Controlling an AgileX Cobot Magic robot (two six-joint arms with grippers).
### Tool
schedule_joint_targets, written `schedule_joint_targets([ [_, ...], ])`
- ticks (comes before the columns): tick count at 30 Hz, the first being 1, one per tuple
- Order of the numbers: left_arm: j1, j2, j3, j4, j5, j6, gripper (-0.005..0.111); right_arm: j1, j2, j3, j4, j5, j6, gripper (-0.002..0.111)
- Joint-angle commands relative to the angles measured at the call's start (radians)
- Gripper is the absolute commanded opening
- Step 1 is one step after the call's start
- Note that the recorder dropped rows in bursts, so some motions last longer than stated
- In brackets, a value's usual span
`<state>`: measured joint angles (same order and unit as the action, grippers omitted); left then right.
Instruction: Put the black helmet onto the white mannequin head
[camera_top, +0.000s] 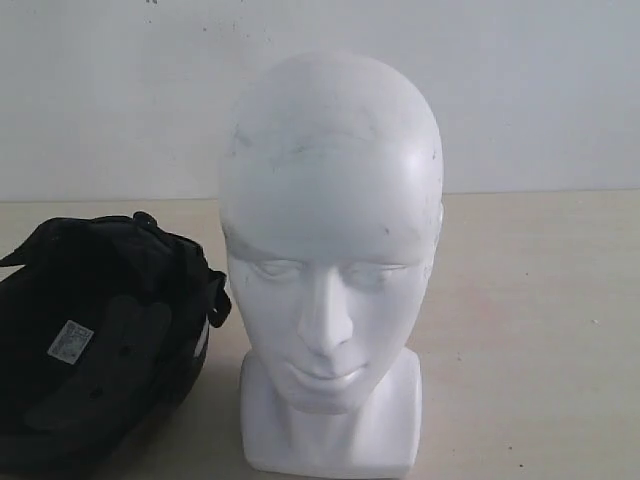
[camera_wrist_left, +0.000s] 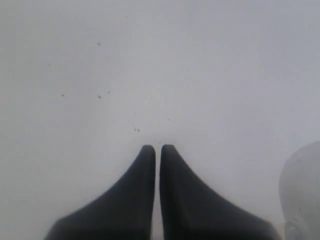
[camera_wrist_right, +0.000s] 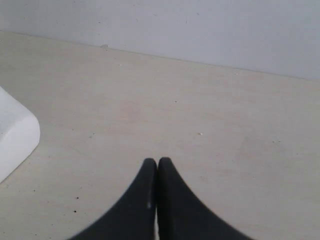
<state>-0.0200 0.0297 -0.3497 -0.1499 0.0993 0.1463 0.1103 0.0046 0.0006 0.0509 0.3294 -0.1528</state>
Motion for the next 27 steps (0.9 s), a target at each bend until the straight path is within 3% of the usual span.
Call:
schedule_joint_targets([
  [1,0.004,0.178,-0.234,0.093,0.246,0.049,0.004,0.003,-0.005,-0.001,-0.005,-0.005,-0.003,0.000],
  [4,0.004,0.305,-0.317,0.112,0.232,0.049,0.004,0.003,-0.005,-0.001,-0.005,-0.005,-0.003,0.000],
  [9,0.004,0.392,-0.331,0.112,0.018,0.049,0.004,0.003,-0.005,-0.001,-0.005,-0.005,-0.003,0.000],
  [21,0.004,0.410,-0.331,0.108,0.010,0.049,0.004,0.003,-0.005,-0.001,-0.002,-0.009,-0.003,0.000],
  [23,0.004,0.442,-0.339,0.108,0.043,0.051,0.004,0.003,-0.005,-0.001,-0.002,-0.009,-0.003,0.000],
  [27,-0.013,0.547,-0.423,0.061,0.289,0.056,0.004,0.003,-0.005,-0.001,-0.002,-0.009,-0.003,0.000],
])
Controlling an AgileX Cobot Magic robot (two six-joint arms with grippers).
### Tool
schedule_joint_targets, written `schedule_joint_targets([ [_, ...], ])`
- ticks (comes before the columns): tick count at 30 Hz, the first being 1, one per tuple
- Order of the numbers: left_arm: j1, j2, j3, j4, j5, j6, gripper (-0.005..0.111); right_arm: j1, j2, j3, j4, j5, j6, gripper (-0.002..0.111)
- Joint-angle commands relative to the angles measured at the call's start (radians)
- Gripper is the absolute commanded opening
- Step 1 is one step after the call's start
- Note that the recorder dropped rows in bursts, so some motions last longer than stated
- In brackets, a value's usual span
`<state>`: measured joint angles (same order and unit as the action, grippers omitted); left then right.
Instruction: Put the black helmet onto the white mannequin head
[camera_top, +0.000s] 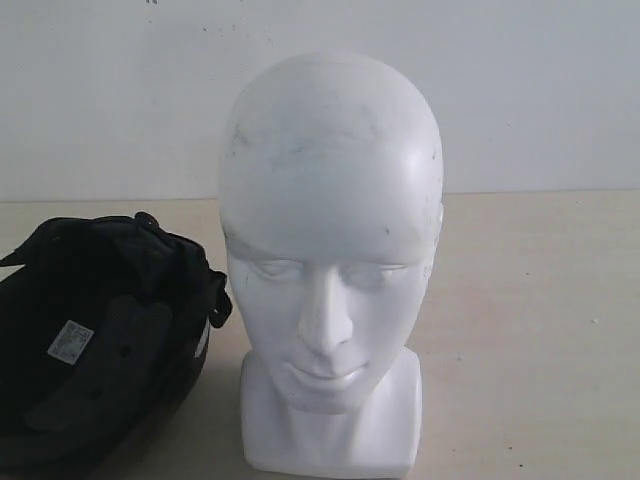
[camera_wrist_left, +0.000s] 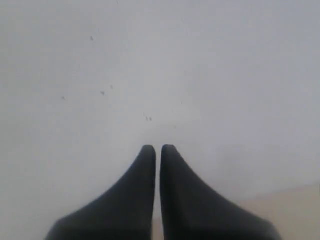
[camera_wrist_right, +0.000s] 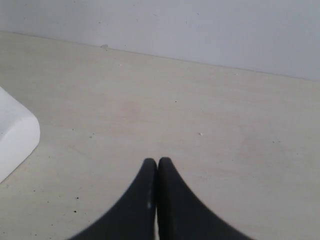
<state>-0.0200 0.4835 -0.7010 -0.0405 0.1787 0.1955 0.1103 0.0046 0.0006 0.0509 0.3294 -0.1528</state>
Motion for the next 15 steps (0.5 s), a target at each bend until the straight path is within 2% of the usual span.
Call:
schedule_joint_targets([
  [1,-0.022,0.119,-0.095,-0.073,0.259,0.016,0.004,0.003,-0.005,-0.001,-0.002,-0.009,-0.003,0.000],
  [7,-0.074,0.319,-0.242,-0.261,0.711,0.225,0.004,0.003,-0.005,-0.001,-0.002,-0.007,-0.003,0.000],
  [9,-0.074,0.392,-0.253,-0.290,0.784,0.227,0.004,0.003,-0.005,-0.001,-0.002,-0.007,-0.003,0.000],
  [12,-0.082,0.474,-0.253,-0.329,0.818,0.229,0.004,0.003,-0.005,-0.001,-0.002,-0.007,-0.003,0.000],
  [15,-0.146,0.526,-0.253,-0.340,0.845,0.250,0.004,0.003,-0.005,-0.001,-0.002,-0.007,-0.003,0.000],
])
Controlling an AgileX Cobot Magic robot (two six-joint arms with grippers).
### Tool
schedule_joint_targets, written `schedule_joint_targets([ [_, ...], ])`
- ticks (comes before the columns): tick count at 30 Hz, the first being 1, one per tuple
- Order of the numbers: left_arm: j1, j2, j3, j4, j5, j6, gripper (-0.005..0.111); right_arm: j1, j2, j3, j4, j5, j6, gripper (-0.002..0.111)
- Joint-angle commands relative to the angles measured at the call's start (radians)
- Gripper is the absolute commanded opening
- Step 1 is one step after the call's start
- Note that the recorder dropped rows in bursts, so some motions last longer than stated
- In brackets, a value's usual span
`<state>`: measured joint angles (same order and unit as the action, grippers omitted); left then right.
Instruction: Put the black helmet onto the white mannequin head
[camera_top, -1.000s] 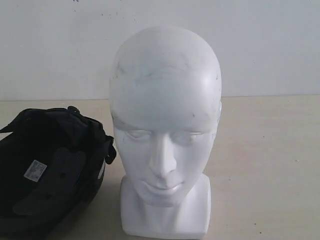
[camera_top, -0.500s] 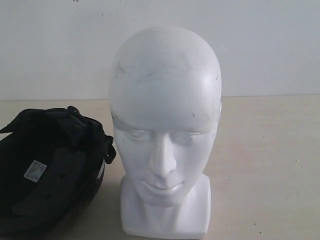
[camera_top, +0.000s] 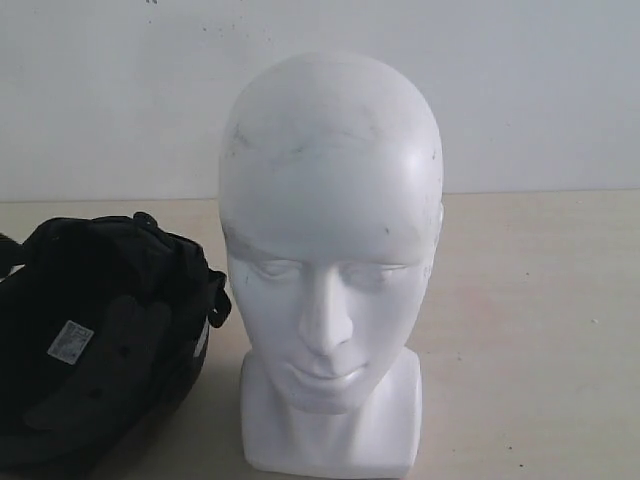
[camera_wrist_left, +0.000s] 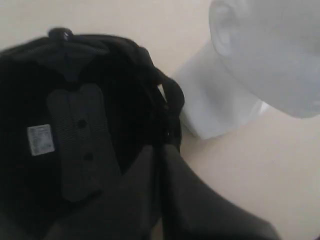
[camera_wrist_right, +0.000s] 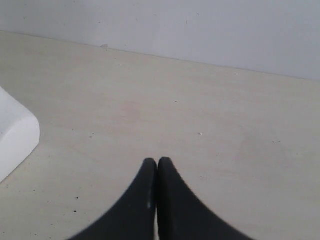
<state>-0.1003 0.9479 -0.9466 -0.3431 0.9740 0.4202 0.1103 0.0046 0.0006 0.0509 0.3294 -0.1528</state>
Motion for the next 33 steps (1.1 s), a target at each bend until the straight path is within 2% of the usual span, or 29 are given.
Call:
schedule_joint_targets([
  [1,-0.091,0.074,-0.008,-0.037,0.050,0.024,0.004,0.003,-0.005,-0.001,-0.002,-0.007,-0.003,0.000],
  [2,-0.153,0.103,-0.008,-0.035,0.046,0.020,0.004,0.003,-0.005,-0.001,-0.002,-0.007,-0.003,0.000],
  [3,-0.184,0.117,-0.008,-0.033,0.036,0.014,0.004,0.003,-0.005,-0.001,-0.002,-0.007,-0.003,0.000],
  [4,-0.242,0.144,-0.008,0.001,-0.003,-0.051,0.004,0.003,-0.005,-0.001,-0.002,-0.007,-0.003,0.000],
  [5,-0.264,0.154,-0.008,0.049,-0.025,-0.108,0.004,0.003,-0.005,-0.001,-0.002,-0.007,-0.003,0.000],
  [6,-0.306,0.180,-0.008,0.192,-0.069,-0.253,0.004,0.003,-0.005,-0.001,-0.002,-0.007,-0.003,0.000],
  [7,-0.315,0.192,-0.008,0.250,-0.076,-0.314,0.004,0.003,-0.005,-0.001,-0.002,-0.007,-0.003,0.000],
  [8,-0.320,0.223,-0.008,0.343,-0.076,-0.408,0.004,0.003,-0.005,-0.001,-0.002,-0.007,-0.003,0.000],
  [9,-0.320,0.255,-0.008,0.359,-0.077,-0.428,0.004,0.003,-0.005,-0.001,-0.002,-0.007,-0.003,0.000],
  [14,-0.320,0.350,-0.008,0.315,-0.089,-0.428,0.005,0.003,-0.005,-0.001,-0.002,-0.007,-0.003,0.000],
  [17,-0.320,0.385,-0.009,0.252,-0.117,-0.420,0.027,0.003,-0.005,-0.001,-0.002,-0.007,-0.003,0.000],
  [18,-0.320,0.385,-0.016,0.252,-0.124,-0.420,0.042,0.003,-0.005,-0.001,-0.002,-0.007,-0.003,0.000],
  [23,-0.320,0.395,-0.028,0.254,-0.146,-0.420,0.072,0.003,-0.005,-0.001,-0.002,-0.007,-0.003,0.000],
  [33,-0.320,0.550,-0.028,0.328,-0.217,-0.420,0.073,0.003,-0.005,-0.001,-0.002,-0.007,-0.003,0.000],
])
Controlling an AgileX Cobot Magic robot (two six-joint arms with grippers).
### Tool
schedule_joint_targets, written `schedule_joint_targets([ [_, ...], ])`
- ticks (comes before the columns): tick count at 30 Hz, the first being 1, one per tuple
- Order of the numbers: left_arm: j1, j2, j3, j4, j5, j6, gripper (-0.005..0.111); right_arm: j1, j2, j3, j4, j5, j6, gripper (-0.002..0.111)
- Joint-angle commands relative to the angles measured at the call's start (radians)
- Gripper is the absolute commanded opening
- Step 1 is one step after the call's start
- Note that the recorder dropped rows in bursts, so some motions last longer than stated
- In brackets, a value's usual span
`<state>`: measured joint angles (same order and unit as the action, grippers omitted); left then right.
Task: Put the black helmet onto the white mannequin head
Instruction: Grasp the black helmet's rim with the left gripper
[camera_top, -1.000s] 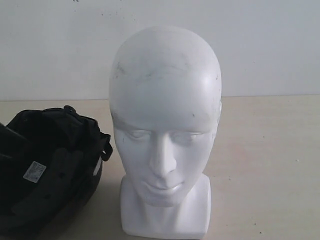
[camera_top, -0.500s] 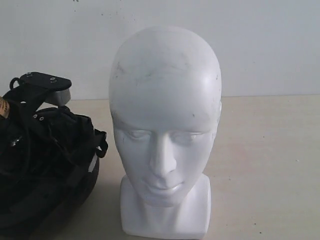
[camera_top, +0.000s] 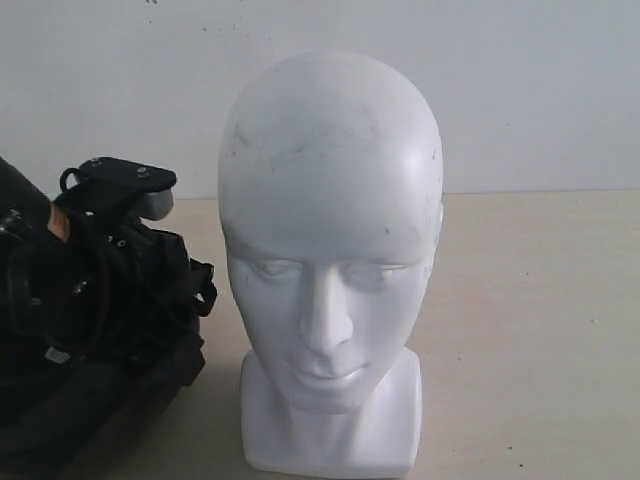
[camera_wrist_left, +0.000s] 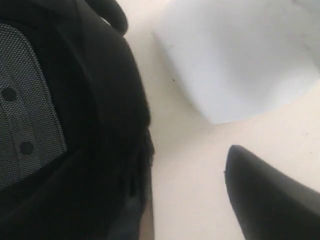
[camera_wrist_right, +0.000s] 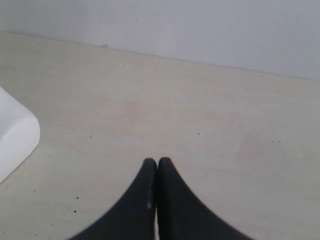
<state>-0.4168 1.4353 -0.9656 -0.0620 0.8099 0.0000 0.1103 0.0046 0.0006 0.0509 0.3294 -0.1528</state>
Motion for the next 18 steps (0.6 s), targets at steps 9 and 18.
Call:
schedule_joint_targets([
  [9,-0.004,0.236,-0.009,0.136,-0.062,-0.056,0.071,0.003,-0.005,-0.001,-0.006,-0.005,-0.003,0.000],
  [18,0.000,0.227,-0.032,0.216,-0.022,-0.076,0.004,0.003,-0.005,-0.001,-0.009,-0.005,-0.003,0.000],
])
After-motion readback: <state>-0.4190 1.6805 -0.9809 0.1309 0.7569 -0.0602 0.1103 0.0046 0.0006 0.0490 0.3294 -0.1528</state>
